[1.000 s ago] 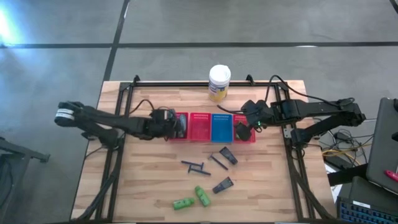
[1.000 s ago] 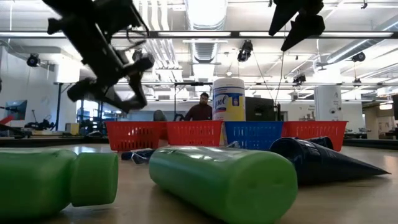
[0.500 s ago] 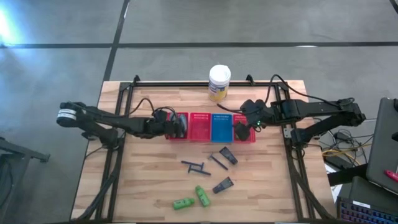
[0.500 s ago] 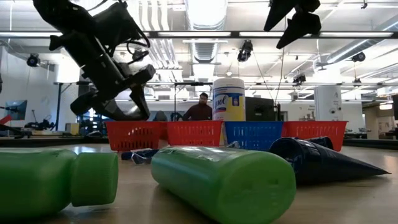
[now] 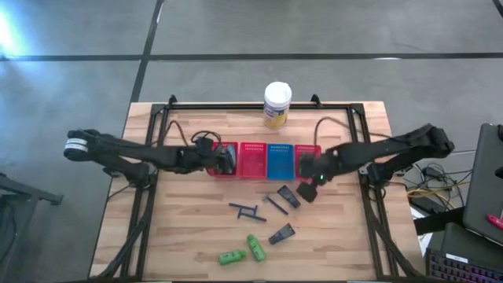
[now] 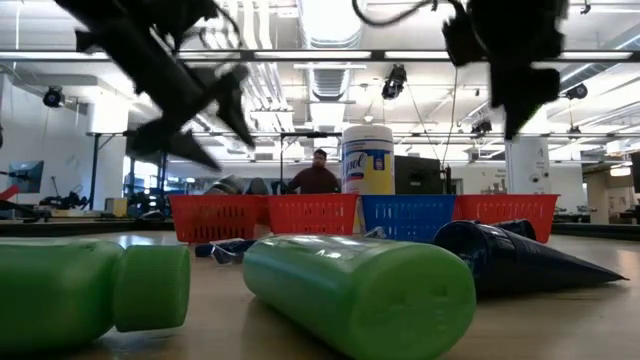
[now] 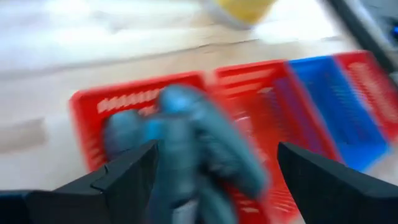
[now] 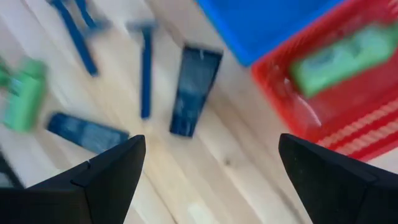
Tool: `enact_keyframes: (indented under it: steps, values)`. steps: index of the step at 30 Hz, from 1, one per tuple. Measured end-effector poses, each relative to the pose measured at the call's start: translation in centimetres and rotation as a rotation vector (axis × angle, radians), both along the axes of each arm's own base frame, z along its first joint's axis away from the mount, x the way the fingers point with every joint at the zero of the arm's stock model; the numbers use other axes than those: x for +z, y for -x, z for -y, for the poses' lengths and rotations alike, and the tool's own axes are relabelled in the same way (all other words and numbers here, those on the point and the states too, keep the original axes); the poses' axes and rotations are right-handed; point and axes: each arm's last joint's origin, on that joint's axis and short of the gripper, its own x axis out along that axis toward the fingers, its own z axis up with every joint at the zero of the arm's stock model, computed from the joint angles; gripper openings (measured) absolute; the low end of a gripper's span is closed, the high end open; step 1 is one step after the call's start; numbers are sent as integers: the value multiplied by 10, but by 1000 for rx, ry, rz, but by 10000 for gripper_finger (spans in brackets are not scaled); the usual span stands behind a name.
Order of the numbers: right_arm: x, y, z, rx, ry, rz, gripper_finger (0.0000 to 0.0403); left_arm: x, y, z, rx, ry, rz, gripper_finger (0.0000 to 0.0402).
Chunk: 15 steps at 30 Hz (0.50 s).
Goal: Pick & Place Travel size toiletries
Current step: Put the blue shave cream into the blue bin
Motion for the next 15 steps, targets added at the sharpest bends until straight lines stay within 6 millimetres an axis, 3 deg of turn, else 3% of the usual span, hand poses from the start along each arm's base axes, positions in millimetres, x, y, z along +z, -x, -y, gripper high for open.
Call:
enact_keyframes:
  steps: [6,15]
  values:
    - [-40,-10,-26,-31,-19,-143,366,35,6,14,-134,-81,84,330]
    - [-79,-39,-35,-56,10,-241,366,52,19,26,-195,-82,164,328]
